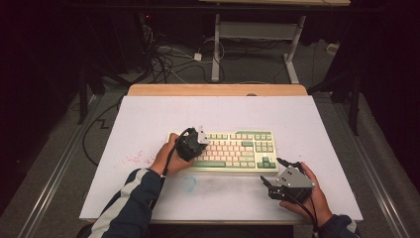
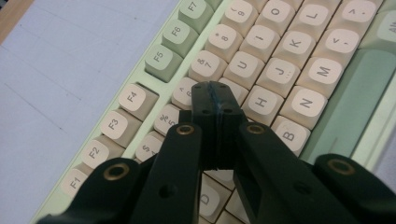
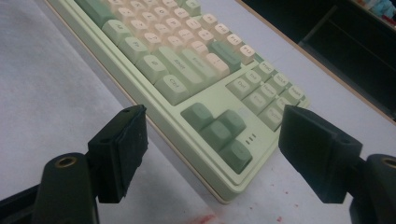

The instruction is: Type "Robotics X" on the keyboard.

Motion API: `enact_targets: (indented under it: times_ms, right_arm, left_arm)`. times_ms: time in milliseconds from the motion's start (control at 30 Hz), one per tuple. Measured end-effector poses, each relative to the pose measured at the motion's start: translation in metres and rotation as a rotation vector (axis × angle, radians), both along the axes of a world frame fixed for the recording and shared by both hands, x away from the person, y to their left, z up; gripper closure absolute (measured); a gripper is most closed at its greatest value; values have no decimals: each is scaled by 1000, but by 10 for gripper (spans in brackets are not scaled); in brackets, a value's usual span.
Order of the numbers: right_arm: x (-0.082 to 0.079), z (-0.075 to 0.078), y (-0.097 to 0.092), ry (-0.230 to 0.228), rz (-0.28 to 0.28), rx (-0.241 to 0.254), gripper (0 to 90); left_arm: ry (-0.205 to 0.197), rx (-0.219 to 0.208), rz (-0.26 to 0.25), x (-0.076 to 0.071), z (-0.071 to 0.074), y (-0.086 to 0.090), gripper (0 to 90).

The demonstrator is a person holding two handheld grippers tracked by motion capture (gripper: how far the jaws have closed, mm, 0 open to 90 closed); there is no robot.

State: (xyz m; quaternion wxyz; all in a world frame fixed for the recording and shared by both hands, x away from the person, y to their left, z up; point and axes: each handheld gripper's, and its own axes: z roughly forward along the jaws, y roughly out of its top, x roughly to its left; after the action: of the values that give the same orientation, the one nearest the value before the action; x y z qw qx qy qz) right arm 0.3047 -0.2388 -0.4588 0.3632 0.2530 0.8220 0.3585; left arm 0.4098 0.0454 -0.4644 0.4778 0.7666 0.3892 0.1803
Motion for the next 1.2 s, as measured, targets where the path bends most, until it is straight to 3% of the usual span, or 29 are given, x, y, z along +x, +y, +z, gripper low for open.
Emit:
enact_targets:
  times_ms: [200, 433, 567, 833, 1067, 1200]
  right_arm:
    - [-1, -2, 2, 4, 11, -26, 246]
    - [0, -1, 1, 7, -2, -17, 247]
    - [1, -2, 1, 15, 2, -23, 249]
    - [2, -3, 2, 33, -1, -35, 249]
    - [2, -3, 1, 35, -2, -38, 249]
    - [2, -3, 1, 36, -5, -39, 249]
  left_arm:
    - [-7, 4, 4, 0, 0, 0, 869]
    - [-11, 8, 8, 0, -1, 0, 869]
    - [10, 13, 0, 1, -3, 0, 869]
    - [-23, 8, 1, -1, 2, 3, 847]
    - [-58, -25, -7, -7, 11, 7, 772]
    - [-82, -47, -7, -11, 17, 10, 663]
